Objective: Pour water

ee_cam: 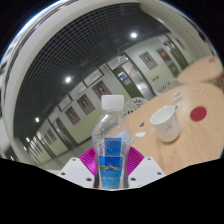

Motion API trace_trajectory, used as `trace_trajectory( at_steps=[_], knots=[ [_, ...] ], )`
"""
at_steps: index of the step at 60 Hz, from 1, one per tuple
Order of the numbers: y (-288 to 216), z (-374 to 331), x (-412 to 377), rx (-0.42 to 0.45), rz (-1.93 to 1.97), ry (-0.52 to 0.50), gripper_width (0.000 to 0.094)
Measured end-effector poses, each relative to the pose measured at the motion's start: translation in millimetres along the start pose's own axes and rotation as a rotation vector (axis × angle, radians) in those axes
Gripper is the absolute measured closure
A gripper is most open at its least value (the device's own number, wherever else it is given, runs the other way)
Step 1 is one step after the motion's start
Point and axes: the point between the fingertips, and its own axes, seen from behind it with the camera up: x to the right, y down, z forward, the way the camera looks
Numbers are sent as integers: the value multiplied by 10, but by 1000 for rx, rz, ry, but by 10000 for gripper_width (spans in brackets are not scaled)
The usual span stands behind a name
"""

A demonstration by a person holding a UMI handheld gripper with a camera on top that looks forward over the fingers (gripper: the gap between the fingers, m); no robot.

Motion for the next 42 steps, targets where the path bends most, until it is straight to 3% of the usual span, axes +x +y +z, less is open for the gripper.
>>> trace_trajectory(
  at_steps=[13,29,42],
  knots=[
    [-412,468,-155,27,629,-155,611],
    [-1061,622,-3,164,1156,-280,565],
    [-975,722,100,141,1318,-270,564]
  ],
)
